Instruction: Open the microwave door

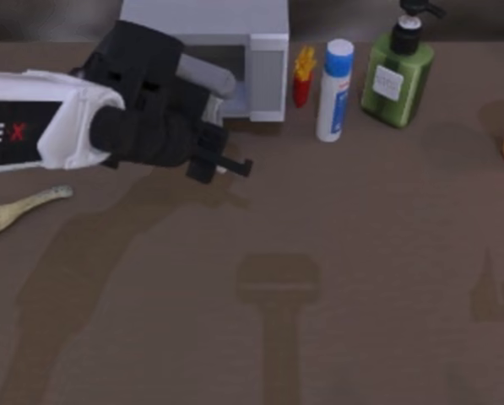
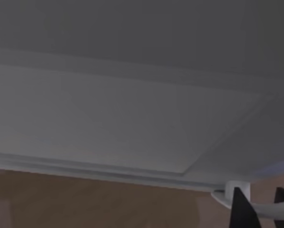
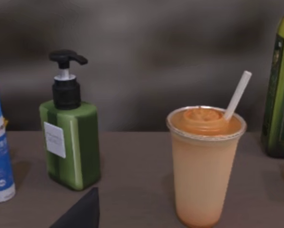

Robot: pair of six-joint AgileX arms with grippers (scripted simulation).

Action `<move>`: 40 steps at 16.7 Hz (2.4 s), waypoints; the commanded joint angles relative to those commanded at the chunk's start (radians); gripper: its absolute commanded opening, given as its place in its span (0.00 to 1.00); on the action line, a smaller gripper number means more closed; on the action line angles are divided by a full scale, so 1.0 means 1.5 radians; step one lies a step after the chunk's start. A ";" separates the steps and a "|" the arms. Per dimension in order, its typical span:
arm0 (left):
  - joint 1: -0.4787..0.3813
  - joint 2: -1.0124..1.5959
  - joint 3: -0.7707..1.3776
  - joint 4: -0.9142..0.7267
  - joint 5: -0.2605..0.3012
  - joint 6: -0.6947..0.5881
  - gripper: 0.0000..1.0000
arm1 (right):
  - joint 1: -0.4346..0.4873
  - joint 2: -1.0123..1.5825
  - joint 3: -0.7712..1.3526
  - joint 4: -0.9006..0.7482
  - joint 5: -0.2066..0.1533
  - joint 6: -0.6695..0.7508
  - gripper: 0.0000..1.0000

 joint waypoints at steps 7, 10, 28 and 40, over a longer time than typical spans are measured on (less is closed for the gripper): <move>0.020 -0.014 -0.016 -0.001 0.028 0.042 0.00 | 0.000 0.000 0.000 0.000 0.000 0.000 1.00; 0.026 -0.017 -0.021 -0.002 0.036 0.053 0.00 | 0.000 0.000 0.000 0.000 0.000 0.000 1.00; 0.026 -0.017 -0.021 -0.002 0.036 0.053 0.00 | 0.000 0.000 0.000 0.000 0.000 0.000 1.00; 0.039 -0.027 -0.031 -0.007 0.066 0.087 0.00 | 0.000 0.000 0.000 0.000 0.000 0.000 1.00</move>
